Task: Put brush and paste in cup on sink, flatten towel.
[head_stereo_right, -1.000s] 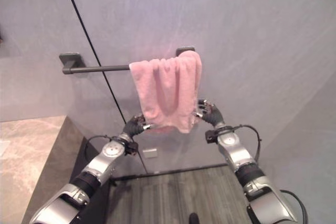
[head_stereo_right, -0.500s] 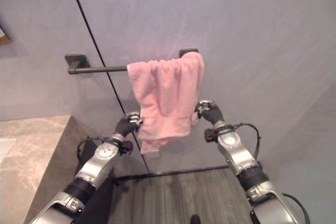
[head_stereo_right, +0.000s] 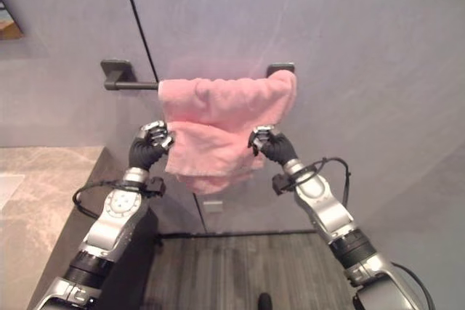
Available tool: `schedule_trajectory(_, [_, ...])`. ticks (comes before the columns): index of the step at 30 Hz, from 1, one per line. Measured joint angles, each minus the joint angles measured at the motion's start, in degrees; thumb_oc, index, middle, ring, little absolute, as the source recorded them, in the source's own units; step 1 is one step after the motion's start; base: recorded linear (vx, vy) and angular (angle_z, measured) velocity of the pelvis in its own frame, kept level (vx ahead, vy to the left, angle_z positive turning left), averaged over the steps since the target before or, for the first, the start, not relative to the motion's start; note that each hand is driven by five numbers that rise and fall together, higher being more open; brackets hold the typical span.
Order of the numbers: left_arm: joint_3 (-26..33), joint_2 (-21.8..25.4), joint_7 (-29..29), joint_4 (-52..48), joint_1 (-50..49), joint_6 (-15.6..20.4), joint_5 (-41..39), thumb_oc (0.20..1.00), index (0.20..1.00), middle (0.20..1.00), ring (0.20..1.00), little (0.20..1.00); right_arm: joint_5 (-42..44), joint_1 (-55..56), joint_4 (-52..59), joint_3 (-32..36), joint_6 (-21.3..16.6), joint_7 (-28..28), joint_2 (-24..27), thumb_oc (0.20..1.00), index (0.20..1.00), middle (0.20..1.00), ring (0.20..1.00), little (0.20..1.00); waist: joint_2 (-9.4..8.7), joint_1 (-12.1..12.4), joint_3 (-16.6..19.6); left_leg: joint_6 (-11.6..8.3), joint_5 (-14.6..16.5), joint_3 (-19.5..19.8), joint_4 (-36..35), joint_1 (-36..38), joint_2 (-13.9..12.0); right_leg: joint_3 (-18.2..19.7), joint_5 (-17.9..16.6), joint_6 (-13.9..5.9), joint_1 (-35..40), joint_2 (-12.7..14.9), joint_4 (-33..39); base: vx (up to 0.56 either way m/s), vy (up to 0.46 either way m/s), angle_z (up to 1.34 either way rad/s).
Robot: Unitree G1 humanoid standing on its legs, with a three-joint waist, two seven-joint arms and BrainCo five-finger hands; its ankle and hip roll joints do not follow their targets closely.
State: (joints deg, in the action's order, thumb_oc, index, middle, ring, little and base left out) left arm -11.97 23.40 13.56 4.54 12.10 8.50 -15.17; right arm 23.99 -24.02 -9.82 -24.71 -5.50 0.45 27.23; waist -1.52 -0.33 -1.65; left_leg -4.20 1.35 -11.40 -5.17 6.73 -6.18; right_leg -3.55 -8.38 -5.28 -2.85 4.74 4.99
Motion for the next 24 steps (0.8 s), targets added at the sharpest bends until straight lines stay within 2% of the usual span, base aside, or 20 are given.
schedule_trajectory(5, [0.0,-1.1,0.8,4.6,-1.3,0.1,-0.7,0.200,0.200,0.200,0.200,0.200,0.1,-1.0,-6.2,-3.8,0.8,-0.2,-2.9,0.200,0.200,0.200,0.200,0.200,-0.61,1.2,-0.2,-0.13,-0.1,0.1,0.0,-1.2,0.1,-0.1,-0.1,-0.02,-1.1,0.1,0.0,0.00,0.000,0.00])
schedule_trajectory(7, [-0.5,-1.5,1.3,9.5,-1.3,-0.1,-0.7,0.200,0.200,0.200,0.200,0.200,0.6,-1.7,-9.4,-5.0,1.4,-0.4,-4.9,0.200,0.200,0.200,0.200,0.200,-0.80,1.3,-0.3,-0.19,-0.1,0.2,0.0,-1.4,0.0,-0.2,-0.1,0.02,-1.2,0.0,0.0,0.00,0.000,0.00])
schedule_trajectory(12, [-0.6,-1.5,1.8,13.0,-1.1,-1.1,-0.5,0.200,0.200,0.200,0.200,0.200,0.5,-2.4,-9.9,-5.8,1.8,-1.5,-6.4,0.200,0.200,0.200,0.200,0.200,-1.05,1.4,-0.4,-0.27,-0.2,0.1,0.0,-2.1,0.0,-0.2,-0.1,0.04,-2.1,0.0,0.0,0.01,0.007,0.00])
schedule_trajectory(17, [-0.4,-1.3,2.1,10.5,-0.9,-1.2,-0.5,0.200,0.200,0.200,0.200,0.200,-0.1,-2.9,-2.6,-5.6,1.7,-1.6,-4.7,0.200,0.200,0.200,0.200,0.200,-1.03,1.2,-0.4,-0.27,-0.2,0.0,0.0,-1.9,0.0,-0.2,-0.1,0.03,-1.9,0.0,0.0,0.04,0.009,-0.01])
schedule_trajectory(24, [1.5,-1.2,2.1,-4.0,-1.2,-0.6,-2.1,0.200,0.200,0.200,0.200,0.200,-0.1,-1.6,11.3,-1.3,0.5,-1.6,-3.4,0.200,0.200,0.200,0.200,0.200,-1.07,1.0,-0.8,-0.24,-0.1,-0.1,0.0,-0.9,0.0,-0.1,0.1,-0.12,-0.9,0.0,0.0,0.01,0.003,0.00])
